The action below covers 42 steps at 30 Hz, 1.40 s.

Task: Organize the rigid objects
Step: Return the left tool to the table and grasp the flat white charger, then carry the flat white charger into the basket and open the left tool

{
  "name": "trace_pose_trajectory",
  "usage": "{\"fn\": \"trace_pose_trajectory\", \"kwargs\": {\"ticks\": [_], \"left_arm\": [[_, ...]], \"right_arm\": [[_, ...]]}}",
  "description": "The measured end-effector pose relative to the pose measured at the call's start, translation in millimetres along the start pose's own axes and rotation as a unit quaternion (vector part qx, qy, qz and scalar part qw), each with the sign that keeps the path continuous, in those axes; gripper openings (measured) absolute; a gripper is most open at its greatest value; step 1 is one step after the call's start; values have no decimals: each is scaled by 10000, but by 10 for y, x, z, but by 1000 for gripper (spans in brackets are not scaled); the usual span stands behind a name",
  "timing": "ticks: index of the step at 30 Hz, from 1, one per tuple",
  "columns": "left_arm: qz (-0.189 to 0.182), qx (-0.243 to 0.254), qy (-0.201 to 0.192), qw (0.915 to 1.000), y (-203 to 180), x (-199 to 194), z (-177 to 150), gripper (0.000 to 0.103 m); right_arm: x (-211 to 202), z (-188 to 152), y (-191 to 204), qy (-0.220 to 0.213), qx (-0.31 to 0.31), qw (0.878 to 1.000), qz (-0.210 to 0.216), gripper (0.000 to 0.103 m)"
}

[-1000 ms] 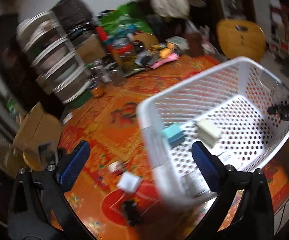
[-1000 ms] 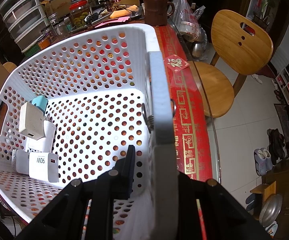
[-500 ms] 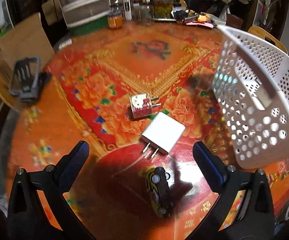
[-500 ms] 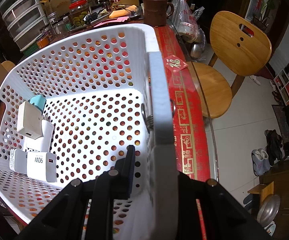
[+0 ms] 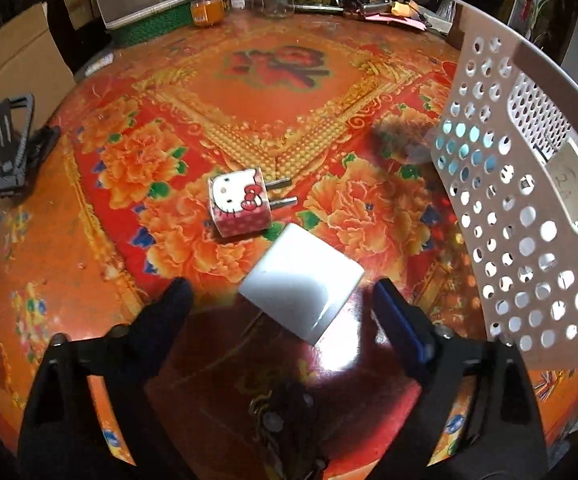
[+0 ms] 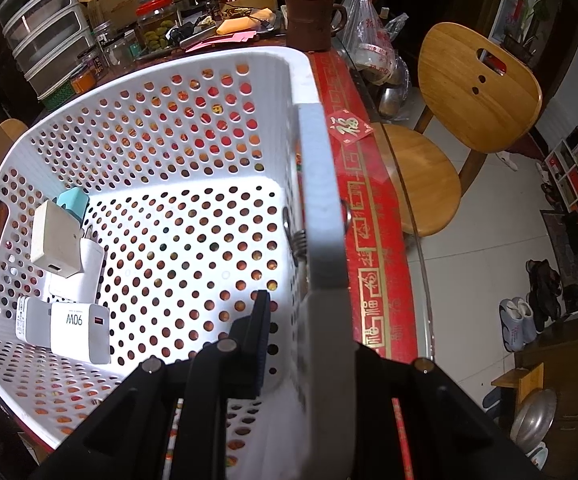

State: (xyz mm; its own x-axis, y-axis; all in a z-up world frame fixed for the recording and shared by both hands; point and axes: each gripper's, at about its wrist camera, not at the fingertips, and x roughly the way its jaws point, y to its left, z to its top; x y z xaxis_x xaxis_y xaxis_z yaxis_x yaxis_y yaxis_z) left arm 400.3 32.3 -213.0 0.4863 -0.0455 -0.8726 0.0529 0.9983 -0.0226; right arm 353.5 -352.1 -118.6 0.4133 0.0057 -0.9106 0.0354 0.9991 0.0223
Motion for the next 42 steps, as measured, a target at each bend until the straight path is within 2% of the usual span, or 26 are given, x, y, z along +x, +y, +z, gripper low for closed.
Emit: {"fn": "trace_pose_trajectory", "kwargs": {"ticks": [1, 2, 3, 4, 13, 24, 27, 31, 35, 38, 42], "left_arm": [[23, -17, -26, 10000, 8, -9, 0, 79], [23, -35, -46, 10000, 17, -25, -1, 71], [20, -38, -78, 10000, 10, -42, 1, 56], [41, -36, -125, 9999, 5, -63, -2, 55], [-19, -188, -359, 9992, 112, -226, -93, 54], [-31, -131, -907, 9958, 90, -910, 13, 54], [-151, 17, -1047, 9944, -67, -1218, 148, 54], [-280, 462, -1238, 9908, -536, -1591, 378, 54], [-525, 941, -867, 9904, -1094, -1622, 548, 54], [-575, 1191, -505, 9899, -1470, -1456, 588, 54], [-692, 1385, -82, 9879, -1766, -1240, 523, 54]], "right_arm": [[3, 0, 3, 6, -7, 10000, 0, 16], [4, -2, 6, 8, -10, 10000, -3, 16], [5, -2, 6, 12, -11, 10000, -6, 16], [5, -5, 10, 13, -12, 10000, -10, 16], [6, -9, 4, 11, -18, 10000, -4, 16], [2, -11, 1, 3, -24, 10000, 23, 16], [-1, -9, 0, -6, -27, 10000, 35, 16], [-1, -7, 1, -16, -26, 10000, 50, 16], [-2, -7, -4, -14, -21, 10000, 62, 16], [-1, -10, -4, -10, -14, 10000, 72, 16], [-3, -17, -7, -5, -11, 10000, 85, 16]]}}
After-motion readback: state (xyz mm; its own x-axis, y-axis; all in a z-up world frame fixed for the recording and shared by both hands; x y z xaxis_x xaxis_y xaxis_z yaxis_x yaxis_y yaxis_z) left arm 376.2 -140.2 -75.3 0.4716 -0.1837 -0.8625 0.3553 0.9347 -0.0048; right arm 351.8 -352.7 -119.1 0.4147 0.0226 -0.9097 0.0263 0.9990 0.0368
